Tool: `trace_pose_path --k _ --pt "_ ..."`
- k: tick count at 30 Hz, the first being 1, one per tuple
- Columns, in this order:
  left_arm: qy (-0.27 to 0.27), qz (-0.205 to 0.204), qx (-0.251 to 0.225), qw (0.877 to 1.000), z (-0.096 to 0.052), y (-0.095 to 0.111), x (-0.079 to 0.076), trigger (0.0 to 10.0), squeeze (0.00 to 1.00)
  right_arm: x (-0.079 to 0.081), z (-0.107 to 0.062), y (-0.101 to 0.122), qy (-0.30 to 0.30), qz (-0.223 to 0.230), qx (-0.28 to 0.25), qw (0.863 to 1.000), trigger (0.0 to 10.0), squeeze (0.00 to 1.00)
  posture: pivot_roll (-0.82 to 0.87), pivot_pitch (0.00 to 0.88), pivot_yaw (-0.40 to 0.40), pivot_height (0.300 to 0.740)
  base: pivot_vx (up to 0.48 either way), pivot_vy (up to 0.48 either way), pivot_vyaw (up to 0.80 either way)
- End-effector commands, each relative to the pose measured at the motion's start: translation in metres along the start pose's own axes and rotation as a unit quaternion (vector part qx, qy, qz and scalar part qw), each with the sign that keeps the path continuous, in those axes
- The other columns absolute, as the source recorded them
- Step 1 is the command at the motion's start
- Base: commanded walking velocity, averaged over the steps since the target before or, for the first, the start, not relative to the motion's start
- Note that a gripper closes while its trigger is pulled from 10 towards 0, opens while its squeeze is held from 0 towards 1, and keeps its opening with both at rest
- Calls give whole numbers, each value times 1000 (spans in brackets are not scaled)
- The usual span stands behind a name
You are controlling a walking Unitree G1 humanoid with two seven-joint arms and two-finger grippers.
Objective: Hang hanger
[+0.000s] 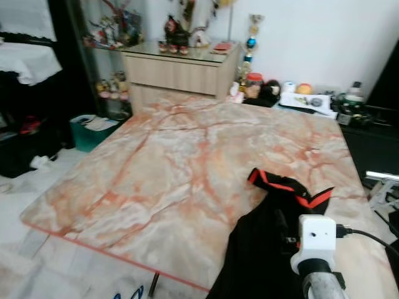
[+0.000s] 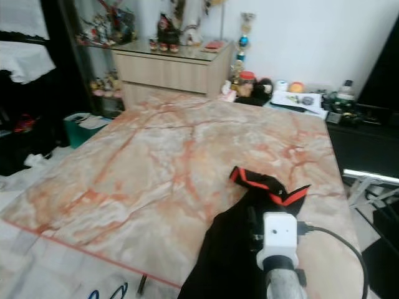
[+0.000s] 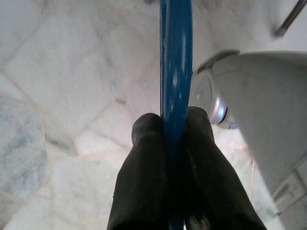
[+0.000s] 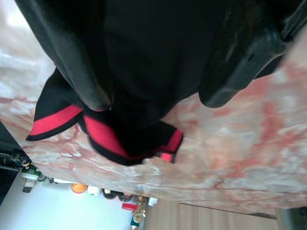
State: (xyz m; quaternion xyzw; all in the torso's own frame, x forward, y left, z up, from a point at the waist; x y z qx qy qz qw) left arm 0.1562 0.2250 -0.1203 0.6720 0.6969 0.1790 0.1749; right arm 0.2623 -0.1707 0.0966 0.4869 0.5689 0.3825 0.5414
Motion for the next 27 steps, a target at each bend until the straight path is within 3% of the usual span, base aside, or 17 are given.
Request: trace_pose_path --k 1,27 --pt "-2 8 -11 1000 1 8 -2 10000 0 -2 1 2 -2 -2 -5 1000 10000 0 162 0 -37 740 -259 0 0" --pt "-3 9 -11 1000 1 8 -2 10000 0 -2 2 -11 -16 12 15 1000 10000 0 166 0 -37 740 -259 0 0"
Point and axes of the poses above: a point about 5 cm out from each wrist's last joint towards the gripper, its own z axis pointing out of the wrist towards the gripper, its own y axis along the axis of the wrist's last joint, x = y × z, the point moved 3 cm from there along z, pointing out of the wrist towards the gripper, and after that the axes turned 6 degrees about -z, right-handed, at the moved point
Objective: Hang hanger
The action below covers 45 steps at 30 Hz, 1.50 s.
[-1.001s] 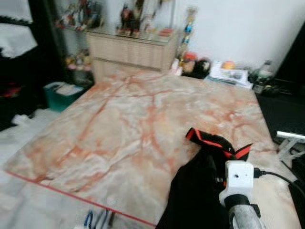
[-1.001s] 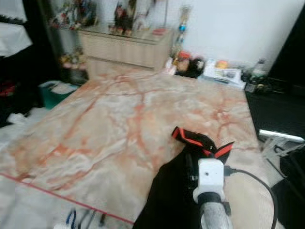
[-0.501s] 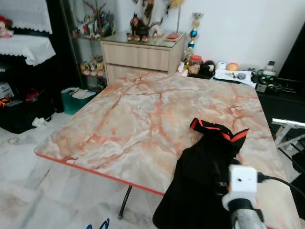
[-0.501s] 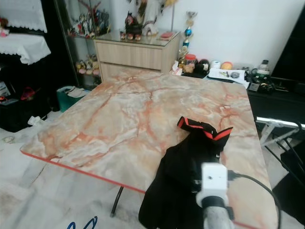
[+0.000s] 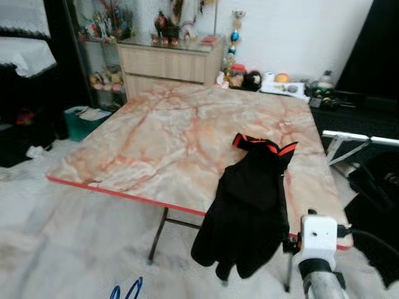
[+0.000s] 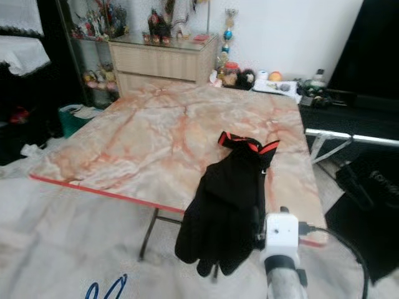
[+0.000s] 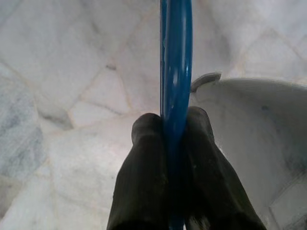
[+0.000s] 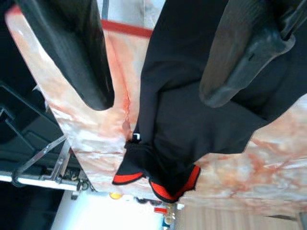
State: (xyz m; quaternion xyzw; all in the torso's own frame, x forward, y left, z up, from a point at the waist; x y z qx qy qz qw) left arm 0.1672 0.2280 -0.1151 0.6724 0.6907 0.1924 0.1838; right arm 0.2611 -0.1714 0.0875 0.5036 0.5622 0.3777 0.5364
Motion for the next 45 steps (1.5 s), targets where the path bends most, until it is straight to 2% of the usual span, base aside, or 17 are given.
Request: trace_pose_path --k 1,8,15,16,18,19,20,21,22,24,33,34,35,36,38,40,45 --pt "-5 3 5 1000 0 -4 -4 10000 0 -4 2 -5 -10 3 9 1000 10000 0 166 0 -37 740 -255 0 0" --pt "-5 4 5 1000 0 -4 -4 10000 0 -11 2 -15 -27 14 24 999 10000 0 165 0 -36 740 -258 0 0" --pt "-2 7 6 1000 0 -4 -4 10000 0 -15 2 -47 -57 62 90 992 10000 0 167 0 -38 740 -36 0 0" --pt "0 7 6 1000 0 -4 -4 10000 0 -17 4 -66 -74 98 128 984 10000 0 168 0 -38 740 0 0 0" --pt "0 6 6 1000 0 -4 -4 10000 0 -17 5 -80 -81 122 158 976 10000 0 167 0 -37 740 0 0 0" --pt "2 6 6 1000 0 -4 -4 10000 0 -15 7 -104 -94 166 204 960 10000 0 164 0 -40 740 0 0 0" --pt "2 6 6 1000 0 -4 -4 10000 0 -15 7 -104 -94 166 204 960 10000 0 164 0 -40 740 0 0 0" --pt "3 5 6 1000 0 -4 -4 10000 0 -12 9 -119 -95 190 234 949 10000 0 166 0 -41 740 0 0 0" --pt "4 5 5 1000 0 -4 -4 10000 0 -12 9 -126 -94 192 245 946 10000 0 173 0 -43 740 0 0 0" --pt "5 3 4 1000 0 -4 -4 10000 0 -10 10 -137 -89 183 265 942 10000 0 175 0 -40 740 0 0 0" --pt "6 3 4 1000 0 -4 -4 10000 0 -9 11 -143 -85 177 276 941 10000 0 175 0 -40 740 0 0 0" --pt "7 6 4 1000 1 -3 -3 10000 0 13 -12 -181 -6 92 357 930 10000 0 154 0 -9 740 0 0 0" --pt "7 6 4 1000 1 -3 -3 10000 0 13 -12 -181 -6 92 357 930 10000 0 154 0 -9 740 0 0 0" --pt "7 14 5 1000 1 -2 -3 10000 0 20 -35 -202 25 54 409 911 10000 0 166 0 -14 740 0 0 0" --pt "8 15 4 1000 1 -2 -4 10000 0 19 -37 -205 17 59 416 907 10000 0 173 0 -17 740 0 0 0" --pt "11 14 3 1000 1 -2 -3 10000 0 23 -32 -200 18 80 399 913 10000 0 171 0 -18 740 0 0 0" --pt "8 20 8 1000 1 -3 -4 10000 0 27 -35 -203 42 51 406 911 10000 0 161 0 -16 740 0 -434 0"
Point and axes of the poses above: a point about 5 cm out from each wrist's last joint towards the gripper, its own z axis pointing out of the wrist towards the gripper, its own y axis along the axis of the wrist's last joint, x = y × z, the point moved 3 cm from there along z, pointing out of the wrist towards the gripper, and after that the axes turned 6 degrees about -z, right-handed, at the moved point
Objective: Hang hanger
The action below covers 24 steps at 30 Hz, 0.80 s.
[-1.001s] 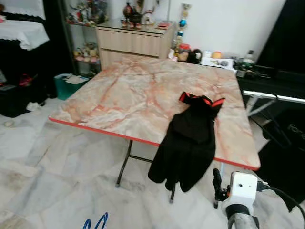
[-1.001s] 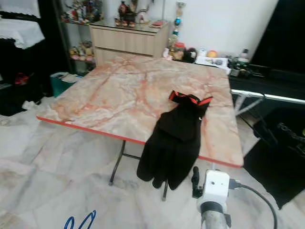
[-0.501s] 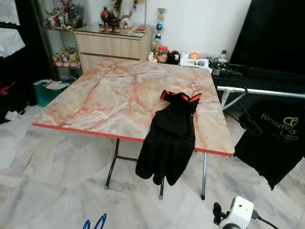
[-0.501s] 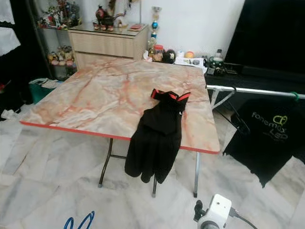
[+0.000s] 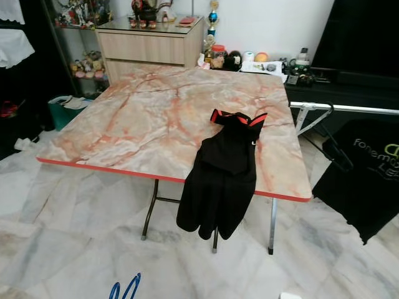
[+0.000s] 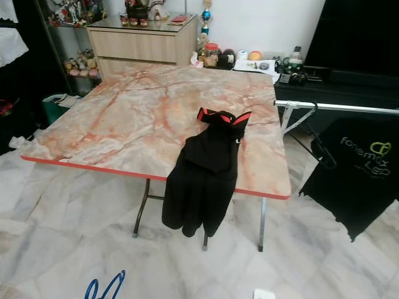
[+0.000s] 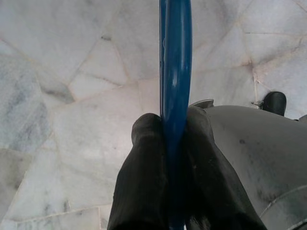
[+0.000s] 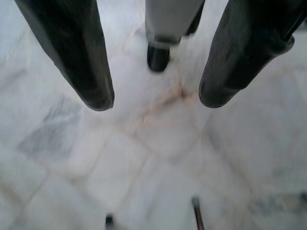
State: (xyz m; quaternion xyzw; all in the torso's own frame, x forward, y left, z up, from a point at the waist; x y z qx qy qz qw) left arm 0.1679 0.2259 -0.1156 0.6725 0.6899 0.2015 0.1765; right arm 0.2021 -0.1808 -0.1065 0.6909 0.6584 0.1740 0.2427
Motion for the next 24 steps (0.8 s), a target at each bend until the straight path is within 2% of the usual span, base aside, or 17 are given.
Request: trace_pose_path --k 1,7,24 --pt "-4 16 10 1000 0 -4 -2 10000 0 -5 -1 -9 -10 -3 11 1000 10000 0 161 0 -16 740 0 -458 0" --pt "-3 17 8 1000 0 -3 -2 10000 0 -13 -1 -21 -18 -10 23 1000 10000 0 164 0 -16 740 0 -459 0" --pt "-7 26 8 1000 0 -2 -2 10000 0 -17 -1 -20 -26 8 14 1000 10000 0 157 0 -6 740 0 -413 0"
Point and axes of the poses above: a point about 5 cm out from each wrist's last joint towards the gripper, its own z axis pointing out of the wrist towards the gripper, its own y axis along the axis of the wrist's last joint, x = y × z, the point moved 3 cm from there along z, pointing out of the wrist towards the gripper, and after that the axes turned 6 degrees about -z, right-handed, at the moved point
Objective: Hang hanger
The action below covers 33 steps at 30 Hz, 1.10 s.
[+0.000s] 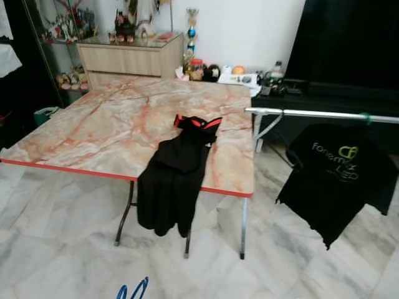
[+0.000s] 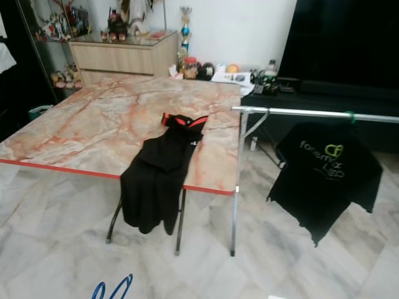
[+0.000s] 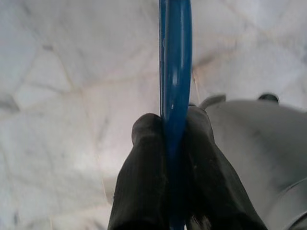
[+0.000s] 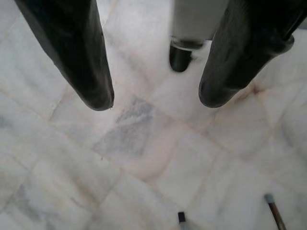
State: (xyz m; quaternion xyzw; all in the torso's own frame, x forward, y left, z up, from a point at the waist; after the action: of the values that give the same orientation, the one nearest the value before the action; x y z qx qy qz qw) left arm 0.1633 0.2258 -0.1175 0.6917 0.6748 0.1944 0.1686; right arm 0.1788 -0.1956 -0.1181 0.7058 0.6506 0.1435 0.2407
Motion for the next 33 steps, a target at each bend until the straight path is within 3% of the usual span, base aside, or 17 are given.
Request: trace_pose_path --k 1,5,33 --pt "-2 3 -2 1000 1 3 -2 10000 0 -1 1 5 0 -3 -8 1000 10000 0 159 0 -6 740 0 -480 0" --pt "-2 4 -2 1000 1 3 -3 10000 0 0 1 4 5 -5 -5 1000 10000 0 161 0 -7 740 0 -350 -463" --pt "-1 7 2 1000 0 -1 -2 10000 0 8 -1 1 25 -16 -11 999 10000 0 145 0 8 740 0 -376 0"
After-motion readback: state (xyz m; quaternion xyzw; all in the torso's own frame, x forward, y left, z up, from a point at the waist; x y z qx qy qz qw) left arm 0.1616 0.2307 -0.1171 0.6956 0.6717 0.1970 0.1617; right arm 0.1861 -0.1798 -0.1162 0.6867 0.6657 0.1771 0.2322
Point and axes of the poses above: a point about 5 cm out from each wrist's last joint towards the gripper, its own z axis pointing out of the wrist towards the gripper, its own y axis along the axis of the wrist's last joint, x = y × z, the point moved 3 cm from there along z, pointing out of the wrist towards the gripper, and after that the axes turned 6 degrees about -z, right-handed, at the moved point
